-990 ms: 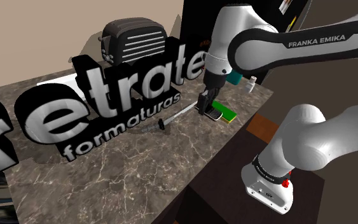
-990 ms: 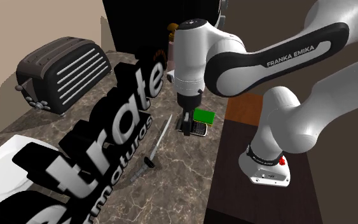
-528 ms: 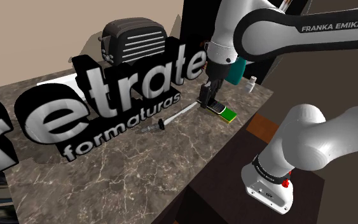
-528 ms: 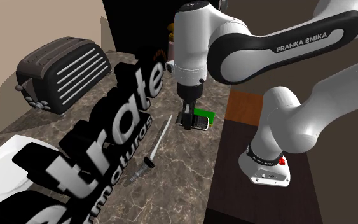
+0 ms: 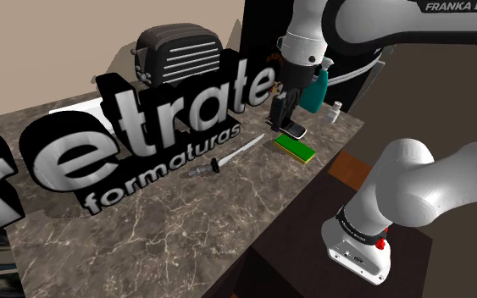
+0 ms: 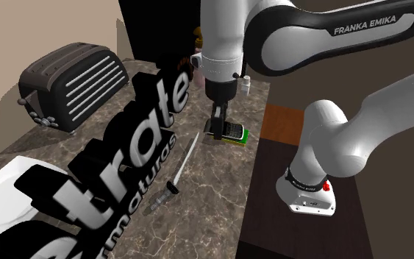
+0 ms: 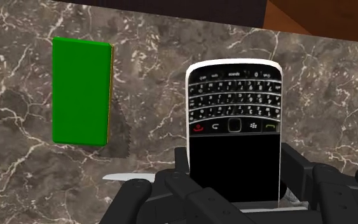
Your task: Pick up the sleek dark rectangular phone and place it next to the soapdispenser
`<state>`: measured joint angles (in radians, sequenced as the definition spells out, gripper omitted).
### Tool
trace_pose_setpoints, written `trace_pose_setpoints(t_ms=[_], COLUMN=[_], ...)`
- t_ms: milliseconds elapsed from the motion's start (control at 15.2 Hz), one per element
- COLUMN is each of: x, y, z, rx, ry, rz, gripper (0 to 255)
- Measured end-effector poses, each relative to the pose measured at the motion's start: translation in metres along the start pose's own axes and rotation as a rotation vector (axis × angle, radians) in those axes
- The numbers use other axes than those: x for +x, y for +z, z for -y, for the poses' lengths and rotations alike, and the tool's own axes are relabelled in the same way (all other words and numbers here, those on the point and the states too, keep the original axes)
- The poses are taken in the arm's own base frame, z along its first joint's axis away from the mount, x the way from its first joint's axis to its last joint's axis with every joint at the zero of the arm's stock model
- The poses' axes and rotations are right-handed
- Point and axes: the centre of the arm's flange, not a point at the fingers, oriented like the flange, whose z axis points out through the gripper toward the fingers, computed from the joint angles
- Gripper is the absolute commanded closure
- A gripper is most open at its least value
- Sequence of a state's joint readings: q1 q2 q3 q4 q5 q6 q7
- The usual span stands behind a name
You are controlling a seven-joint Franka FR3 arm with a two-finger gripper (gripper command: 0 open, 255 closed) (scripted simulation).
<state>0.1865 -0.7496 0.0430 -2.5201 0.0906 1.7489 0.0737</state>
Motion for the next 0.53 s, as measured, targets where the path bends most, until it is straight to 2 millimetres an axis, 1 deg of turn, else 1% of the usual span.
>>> trace_pose_setpoints(t_ms=[528], x=[-0.001], y=[-0.042], z=[0.002], rx=[0.0], ry=[0.0], rz=[0.0], gripper=[255])
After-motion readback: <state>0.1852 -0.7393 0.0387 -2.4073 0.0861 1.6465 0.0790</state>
